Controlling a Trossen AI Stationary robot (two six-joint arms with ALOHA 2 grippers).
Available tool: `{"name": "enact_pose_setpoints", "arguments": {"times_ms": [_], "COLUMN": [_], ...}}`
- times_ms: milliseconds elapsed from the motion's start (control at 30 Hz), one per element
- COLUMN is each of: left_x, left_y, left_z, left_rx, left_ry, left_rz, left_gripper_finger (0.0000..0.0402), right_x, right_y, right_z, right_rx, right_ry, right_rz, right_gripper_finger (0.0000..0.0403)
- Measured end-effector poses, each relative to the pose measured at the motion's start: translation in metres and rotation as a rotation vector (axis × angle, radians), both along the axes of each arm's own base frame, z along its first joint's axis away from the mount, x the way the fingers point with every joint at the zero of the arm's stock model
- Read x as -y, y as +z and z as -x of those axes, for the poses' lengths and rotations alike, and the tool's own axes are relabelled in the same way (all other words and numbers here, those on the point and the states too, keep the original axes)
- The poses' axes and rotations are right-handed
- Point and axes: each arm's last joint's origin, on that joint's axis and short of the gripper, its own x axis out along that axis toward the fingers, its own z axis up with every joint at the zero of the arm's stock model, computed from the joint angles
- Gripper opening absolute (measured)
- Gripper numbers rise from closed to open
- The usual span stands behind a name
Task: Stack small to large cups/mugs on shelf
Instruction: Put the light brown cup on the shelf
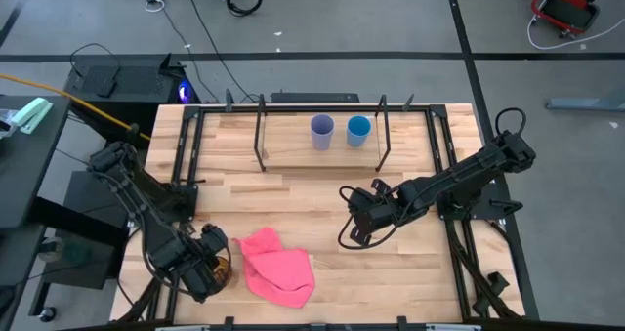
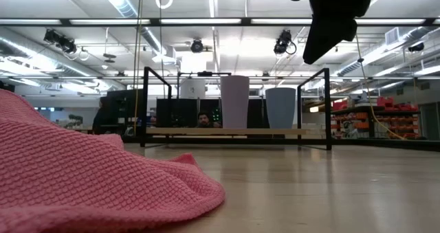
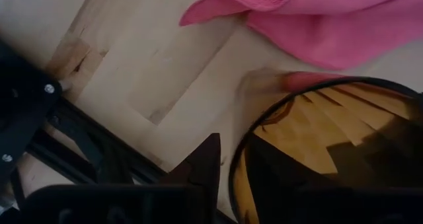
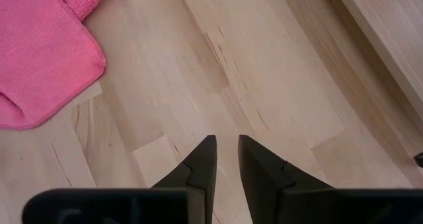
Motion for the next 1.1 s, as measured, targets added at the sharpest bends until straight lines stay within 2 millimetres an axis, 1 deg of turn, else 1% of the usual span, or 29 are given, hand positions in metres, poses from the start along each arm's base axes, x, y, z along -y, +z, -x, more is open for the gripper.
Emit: {"name": "enact_pose_setpoints", "arguments": {"times_ms": [167, 333, 533, 600, 733, 867, 933, 1100], "left_x": [0.001, 0.0, 0.0, 0.001, 0.005, 0.0, -0.006, -0.032], "left_y": [0.004, 0.005, 0.006, 0.011, 0.031, 0.054, 0.066, 0.093], "left_z": [0.0, -0.002, -0.002, -0.002, -0.005, -0.007, -0.01, -0.019], "left_rx": [0.009, 0.017, 0.009, 0.009, 0.066, 0.131, 0.145, 0.187], "left_ry": [-0.003, 0.002, -0.033, -0.054, -0.094, -0.081, -0.062, -0.043], "left_rz": [0.012, 0.022, 0.022, 0.036, 0.071, 0.045, 0.026, -0.062], "left_gripper_finger": [0.0054, 0.0014, 0.0019, 0.0012, 0.0012, 0.0012, 0.0012, 0.0012], "right_x": [0.0, 0.0, 0.0, 0.0, 0.0, 0.0, 0.0, 0.0], "right_y": [0.0, 0.0, 0.0, 0.0, 0.0, 0.0, 0.0, 0.0], "right_z": [0.0, 0.0, 0.0, 0.0, 0.0, 0.0, 0.0, 0.0], "right_rx": [0.002, 0.001, 0.001, 0.001, 0.0, 0.0, 0.0, 0.0], "right_ry": [0.0, 0.005, 0.007, 0.007, 0.006, 0.006, 0.007, 0.006], "right_rz": [-0.001, 0.002, 0.003, 0.003, 0.003, 0.003, 0.003, 0.003], "right_gripper_finger": [0.0071, 0.0071, 0.0071, 0.0071, 0.0071, 0.0071, 0.0071, 0.0071]}}
